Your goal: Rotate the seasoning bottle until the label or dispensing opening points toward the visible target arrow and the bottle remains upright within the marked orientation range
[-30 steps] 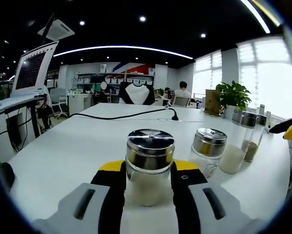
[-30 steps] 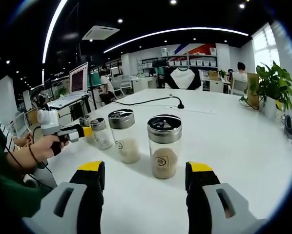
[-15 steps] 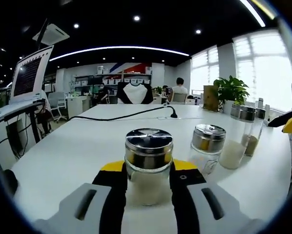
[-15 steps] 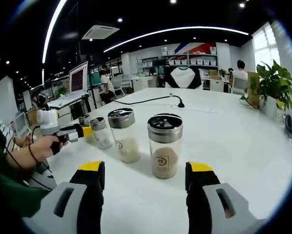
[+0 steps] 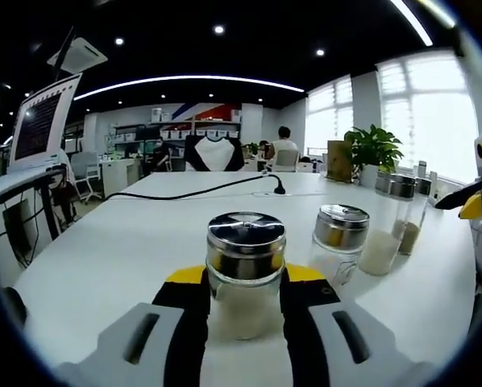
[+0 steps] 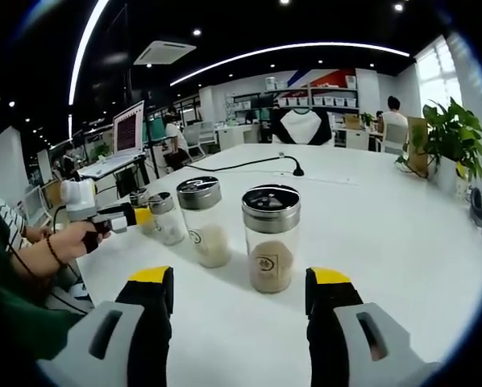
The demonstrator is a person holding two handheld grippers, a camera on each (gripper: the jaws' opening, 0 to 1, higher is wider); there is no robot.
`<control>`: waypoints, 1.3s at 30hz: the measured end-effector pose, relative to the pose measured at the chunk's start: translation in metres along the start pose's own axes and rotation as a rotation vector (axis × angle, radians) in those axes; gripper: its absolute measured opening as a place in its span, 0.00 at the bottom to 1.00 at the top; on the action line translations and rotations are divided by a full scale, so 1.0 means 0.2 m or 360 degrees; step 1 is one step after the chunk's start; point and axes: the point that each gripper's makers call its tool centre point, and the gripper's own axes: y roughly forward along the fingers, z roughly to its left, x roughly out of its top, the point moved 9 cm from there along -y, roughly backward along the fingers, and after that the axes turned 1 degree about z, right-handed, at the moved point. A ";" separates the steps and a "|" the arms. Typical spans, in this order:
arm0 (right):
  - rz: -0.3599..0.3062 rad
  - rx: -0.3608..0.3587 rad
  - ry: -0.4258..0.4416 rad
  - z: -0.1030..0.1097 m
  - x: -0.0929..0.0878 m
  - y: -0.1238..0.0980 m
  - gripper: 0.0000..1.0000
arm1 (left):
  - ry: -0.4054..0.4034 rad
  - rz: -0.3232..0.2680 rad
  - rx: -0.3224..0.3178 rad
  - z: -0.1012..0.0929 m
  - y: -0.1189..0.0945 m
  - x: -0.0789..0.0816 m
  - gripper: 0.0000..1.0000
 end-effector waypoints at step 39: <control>0.0002 -0.0010 0.0003 -0.01 0.00 0.00 0.66 | 0.0203 0.0094 -0.0673 0.11 0.05 0.04 0.35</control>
